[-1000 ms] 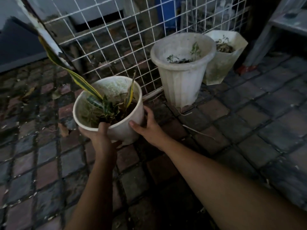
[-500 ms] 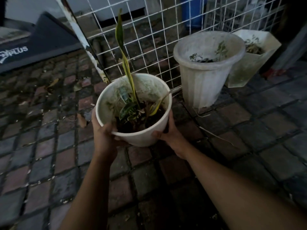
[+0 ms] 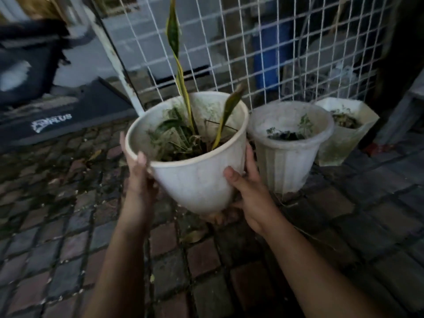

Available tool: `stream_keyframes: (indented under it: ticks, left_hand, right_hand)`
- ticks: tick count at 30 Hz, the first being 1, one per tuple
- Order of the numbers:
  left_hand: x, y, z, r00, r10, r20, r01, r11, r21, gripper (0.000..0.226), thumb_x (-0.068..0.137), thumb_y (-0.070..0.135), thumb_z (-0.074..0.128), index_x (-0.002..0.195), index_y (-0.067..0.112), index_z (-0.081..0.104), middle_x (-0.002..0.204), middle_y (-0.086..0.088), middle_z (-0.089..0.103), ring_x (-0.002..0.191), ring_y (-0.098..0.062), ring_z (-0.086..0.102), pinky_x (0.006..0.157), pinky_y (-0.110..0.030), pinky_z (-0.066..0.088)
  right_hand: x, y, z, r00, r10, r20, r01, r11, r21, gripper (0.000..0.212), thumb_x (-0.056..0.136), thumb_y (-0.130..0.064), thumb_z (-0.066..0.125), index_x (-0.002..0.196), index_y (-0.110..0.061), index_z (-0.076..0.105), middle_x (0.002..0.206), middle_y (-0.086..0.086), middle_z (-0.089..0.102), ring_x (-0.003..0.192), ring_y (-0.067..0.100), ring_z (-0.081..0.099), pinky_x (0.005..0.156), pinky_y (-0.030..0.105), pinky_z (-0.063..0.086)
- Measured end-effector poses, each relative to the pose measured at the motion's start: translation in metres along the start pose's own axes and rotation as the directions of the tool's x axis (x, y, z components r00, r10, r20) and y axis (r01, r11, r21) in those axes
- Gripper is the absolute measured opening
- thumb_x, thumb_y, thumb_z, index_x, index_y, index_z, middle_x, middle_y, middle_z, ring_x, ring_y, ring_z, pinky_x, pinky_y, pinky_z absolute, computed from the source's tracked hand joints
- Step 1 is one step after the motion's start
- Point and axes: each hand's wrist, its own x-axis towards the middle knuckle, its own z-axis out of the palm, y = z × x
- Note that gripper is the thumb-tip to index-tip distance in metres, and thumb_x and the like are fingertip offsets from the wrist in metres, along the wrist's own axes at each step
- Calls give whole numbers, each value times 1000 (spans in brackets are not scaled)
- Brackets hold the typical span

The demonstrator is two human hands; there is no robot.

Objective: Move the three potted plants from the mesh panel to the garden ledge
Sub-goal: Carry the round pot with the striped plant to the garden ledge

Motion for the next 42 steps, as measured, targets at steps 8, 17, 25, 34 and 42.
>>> stream_keyframes:
  ticks: [8, 17, 25, 34, 42]
  left_hand:
    - [-4, 31, 22, 948, 315, 48, -319, 937, 145, 140, 64, 35, 92, 166, 43, -4, 169, -5, 31, 153, -25, 42, 120, -62, 40]
    - [9, 63, 27, 867, 484, -117, -462, 870, 173, 120, 64, 70, 87, 163, 44, 25, 162, -7, 41, 149, -31, 46, 119, -64, 40]
    - [12, 68, 8, 902, 418, 106, -428, 899, 94, 123, 72, 28, 80, 168, 34, 3, 174, 0, 29, 157, -27, 37, 120, -71, 33]
    - [49, 199, -24, 883, 449, -134, -446, 893, 57, 133, 66, 10, 85, 168, 19, 1, 172, -11, 29, 153, -34, 42, 116, -68, 41]
    - [81, 492, -100, 937, 320, -143, -303, 944, 127, 113, 74, 18, 75, 165, 32, 10, 166, -14, 36, 151, -37, 42, 113, -74, 40]
  right_hand:
    - [2, -84, 15, 993, -16, 115, 16, 1000, 2, 100, 58, -71, 88, 142, -75, 33, 142, -31, 59, 119, -1, 67, 87, 56, 62]
    - [-8, -88, 39, 987, -92, 129, 74, 988, 134, 97, 71, -37, 90, 146, -68, 36, 144, -22, 62, 128, 11, 65, 98, 62, 56]
    - [-2, -91, 41, 981, -133, 139, 129, 991, 35, 108, 70, -27, 90, 152, -62, 31, 146, -27, 58, 130, 6, 62, 104, 60, 54]
    - [59, -212, 152, 949, -42, 313, 82, 990, -118, 101, 66, -41, 89, 147, -67, 34, 146, -24, 58, 128, 9, 64, 100, 55, 58]
    - [61, -424, 340, 929, 10, 370, 1, 1000, -28, 108, 69, -35, 92, 152, -64, 29, 155, -24, 50, 132, 10, 63, 96, 57, 58]
